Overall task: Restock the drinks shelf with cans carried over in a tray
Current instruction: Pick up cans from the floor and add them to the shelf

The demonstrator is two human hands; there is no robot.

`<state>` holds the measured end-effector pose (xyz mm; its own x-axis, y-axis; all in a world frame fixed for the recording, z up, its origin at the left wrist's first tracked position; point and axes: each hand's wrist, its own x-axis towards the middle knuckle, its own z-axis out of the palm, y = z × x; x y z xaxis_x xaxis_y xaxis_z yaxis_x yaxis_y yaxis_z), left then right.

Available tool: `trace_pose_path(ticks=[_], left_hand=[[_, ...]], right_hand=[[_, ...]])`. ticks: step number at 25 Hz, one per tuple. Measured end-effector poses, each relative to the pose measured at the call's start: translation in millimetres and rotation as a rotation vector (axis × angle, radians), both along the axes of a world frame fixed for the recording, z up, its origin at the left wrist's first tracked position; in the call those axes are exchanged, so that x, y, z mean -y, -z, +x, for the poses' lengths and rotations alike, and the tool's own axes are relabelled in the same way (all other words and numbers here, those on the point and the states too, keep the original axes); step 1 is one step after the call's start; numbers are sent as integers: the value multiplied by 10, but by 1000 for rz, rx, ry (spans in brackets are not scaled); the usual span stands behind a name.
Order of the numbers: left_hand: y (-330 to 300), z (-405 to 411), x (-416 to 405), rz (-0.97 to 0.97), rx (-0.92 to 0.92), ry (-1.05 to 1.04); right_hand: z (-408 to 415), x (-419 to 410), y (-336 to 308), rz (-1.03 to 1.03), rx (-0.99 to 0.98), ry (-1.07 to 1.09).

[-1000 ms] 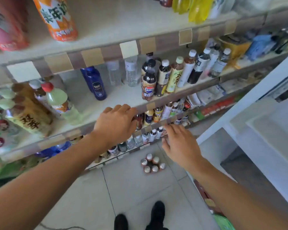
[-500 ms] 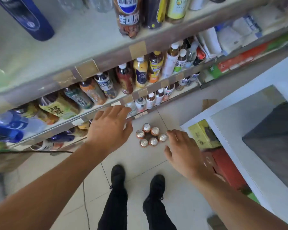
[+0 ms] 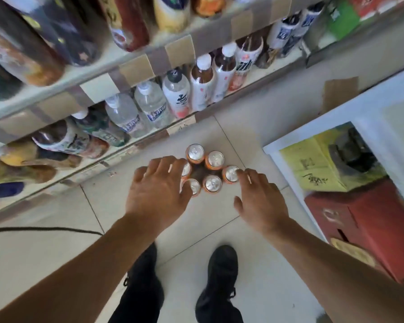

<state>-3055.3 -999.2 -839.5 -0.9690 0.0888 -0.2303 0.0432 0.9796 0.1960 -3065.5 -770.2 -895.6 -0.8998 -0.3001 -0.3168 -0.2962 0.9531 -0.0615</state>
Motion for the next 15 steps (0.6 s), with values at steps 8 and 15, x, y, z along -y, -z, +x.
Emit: trace_pose_path(ticks=[8, 15], left_hand=[[1122, 23, -57, 59, 18, 8], [1244, 45, 22, 61, 14, -10]], right_hand=[[-351, -3, 1119, -36, 256, 115], [-395, -8, 1402, -149, 197, 198]])
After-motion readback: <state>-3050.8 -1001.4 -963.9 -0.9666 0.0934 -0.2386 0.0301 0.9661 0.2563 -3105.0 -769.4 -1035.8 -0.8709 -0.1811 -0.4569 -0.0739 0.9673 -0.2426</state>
